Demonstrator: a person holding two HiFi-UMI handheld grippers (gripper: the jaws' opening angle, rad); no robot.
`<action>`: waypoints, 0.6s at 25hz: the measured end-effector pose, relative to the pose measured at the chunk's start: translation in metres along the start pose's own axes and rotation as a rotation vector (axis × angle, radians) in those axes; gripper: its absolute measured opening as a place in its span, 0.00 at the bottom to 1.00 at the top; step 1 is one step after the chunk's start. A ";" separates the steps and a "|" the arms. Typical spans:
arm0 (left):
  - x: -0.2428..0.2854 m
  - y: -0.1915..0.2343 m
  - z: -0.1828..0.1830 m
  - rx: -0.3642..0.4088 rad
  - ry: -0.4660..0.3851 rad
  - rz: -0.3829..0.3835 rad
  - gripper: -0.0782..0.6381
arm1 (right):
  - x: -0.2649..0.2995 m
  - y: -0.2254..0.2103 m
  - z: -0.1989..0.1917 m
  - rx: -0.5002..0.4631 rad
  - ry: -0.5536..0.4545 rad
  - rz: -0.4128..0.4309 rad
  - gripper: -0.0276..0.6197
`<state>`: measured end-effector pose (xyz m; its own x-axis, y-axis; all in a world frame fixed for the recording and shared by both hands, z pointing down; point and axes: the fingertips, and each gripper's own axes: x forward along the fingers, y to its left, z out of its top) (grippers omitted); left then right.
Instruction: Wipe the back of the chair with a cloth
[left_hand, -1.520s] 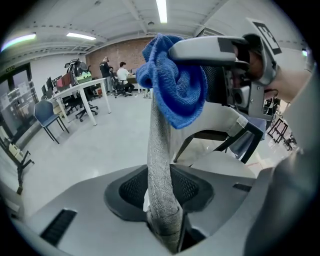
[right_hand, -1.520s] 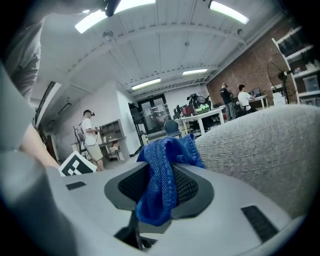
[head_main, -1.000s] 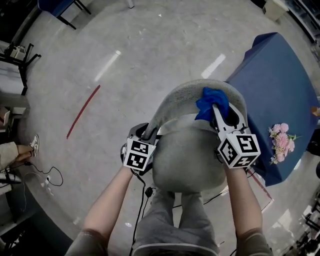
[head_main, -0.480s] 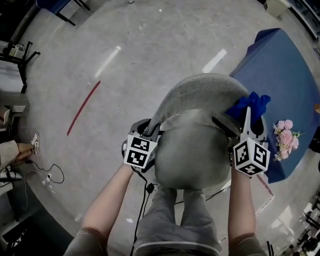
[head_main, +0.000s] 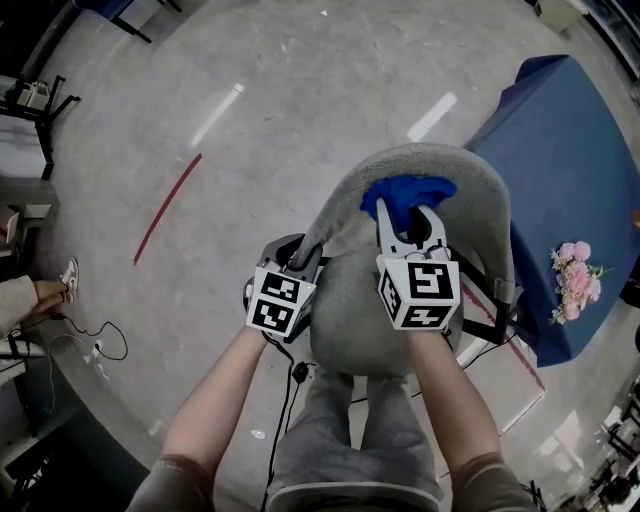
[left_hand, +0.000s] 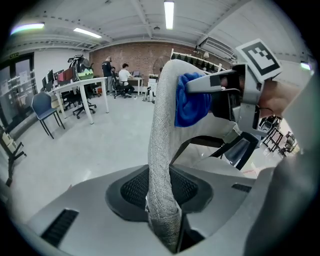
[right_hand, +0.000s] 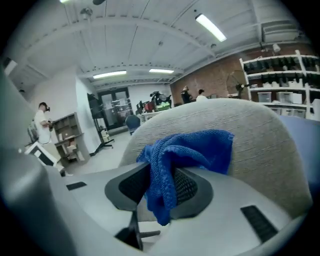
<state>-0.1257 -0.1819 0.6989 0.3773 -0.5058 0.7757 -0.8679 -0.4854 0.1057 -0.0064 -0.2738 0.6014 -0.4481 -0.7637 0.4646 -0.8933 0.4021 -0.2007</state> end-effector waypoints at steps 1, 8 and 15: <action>0.000 0.000 0.000 -0.001 -0.003 0.003 0.28 | 0.002 0.017 -0.006 -0.020 0.031 0.059 0.24; -0.001 0.000 -0.004 -0.017 -0.014 0.011 0.27 | 0.005 0.043 -0.035 -0.114 0.134 0.209 0.24; -0.001 0.000 -0.002 -0.026 -0.029 0.016 0.27 | -0.021 -0.090 -0.036 -0.003 0.086 -0.134 0.23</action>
<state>-0.1268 -0.1797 0.6998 0.3723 -0.5337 0.7593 -0.8819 -0.4584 0.1102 0.0844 -0.2757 0.6410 -0.3204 -0.7644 0.5595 -0.9447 0.3011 -0.1297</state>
